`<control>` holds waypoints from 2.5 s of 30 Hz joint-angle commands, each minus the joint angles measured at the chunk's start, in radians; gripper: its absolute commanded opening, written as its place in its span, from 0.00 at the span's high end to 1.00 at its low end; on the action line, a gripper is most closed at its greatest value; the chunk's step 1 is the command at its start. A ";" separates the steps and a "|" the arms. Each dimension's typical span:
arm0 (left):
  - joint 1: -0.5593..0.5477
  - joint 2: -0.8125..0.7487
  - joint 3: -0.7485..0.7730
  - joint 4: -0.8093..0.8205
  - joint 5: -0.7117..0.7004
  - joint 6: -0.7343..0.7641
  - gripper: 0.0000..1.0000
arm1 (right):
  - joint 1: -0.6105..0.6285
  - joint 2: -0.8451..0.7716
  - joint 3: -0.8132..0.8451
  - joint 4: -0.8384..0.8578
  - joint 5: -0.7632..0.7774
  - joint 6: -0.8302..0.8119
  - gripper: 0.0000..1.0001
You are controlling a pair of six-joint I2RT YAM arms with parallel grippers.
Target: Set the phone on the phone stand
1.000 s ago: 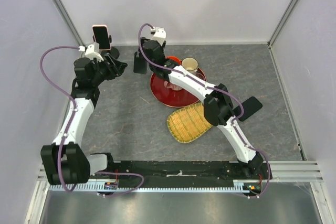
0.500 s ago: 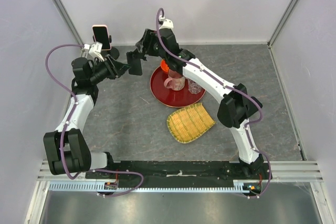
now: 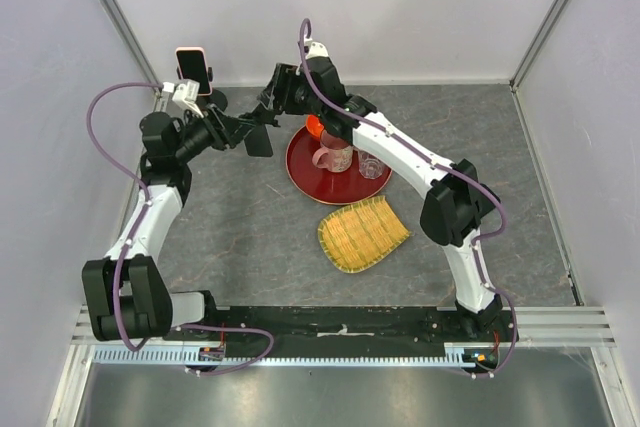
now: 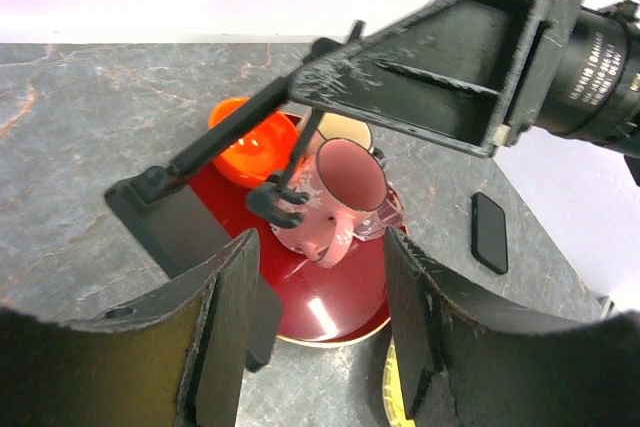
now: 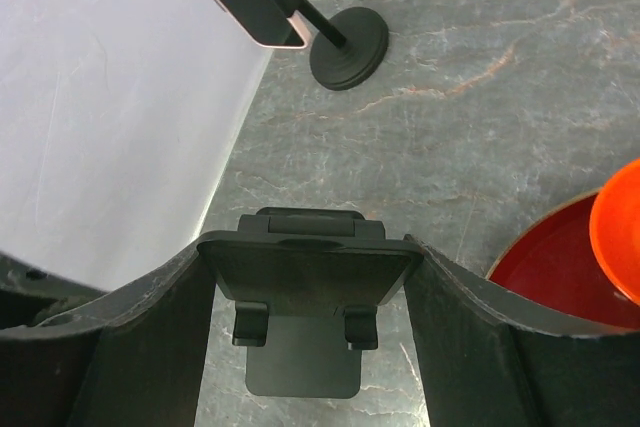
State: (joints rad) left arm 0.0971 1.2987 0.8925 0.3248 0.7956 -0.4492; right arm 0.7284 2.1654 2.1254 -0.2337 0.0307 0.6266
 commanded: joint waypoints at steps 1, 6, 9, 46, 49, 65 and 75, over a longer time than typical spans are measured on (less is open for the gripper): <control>-0.080 -0.052 -0.067 0.133 -0.134 -0.049 0.40 | 0.000 -0.113 -0.044 0.080 0.087 0.106 1.00; -0.121 -0.045 -0.110 0.181 -0.243 -0.137 0.43 | 0.031 -0.173 -0.134 0.103 0.213 0.173 1.00; -0.142 -0.049 -0.138 0.166 -0.350 -0.186 0.44 | 0.057 -0.209 -0.189 0.132 0.325 0.185 1.00; -0.235 -0.026 -0.245 0.375 -0.608 -0.269 0.98 | 0.212 -0.222 -0.255 0.201 0.574 0.186 0.78; -0.241 -0.001 -0.234 0.370 -0.616 -0.316 0.98 | 0.209 -0.226 -0.255 0.206 0.580 0.162 0.66; -0.111 0.235 -0.035 0.230 -0.446 -0.522 0.98 | 0.014 -0.420 -0.369 0.332 0.164 -0.064 0.02; 0.047 0.447 0.132 0.093 -0.228 -0.883 0.98 | -0.078 -0.512 -0.444 0.336 0.173 -0.076 0.02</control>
State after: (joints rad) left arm 0.1081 1.6524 0.8837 0.4698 0.4099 -1.1194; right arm 0.6598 1.6707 1.7061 0.0746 0.2344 0.5678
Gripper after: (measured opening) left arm 0.062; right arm 0.982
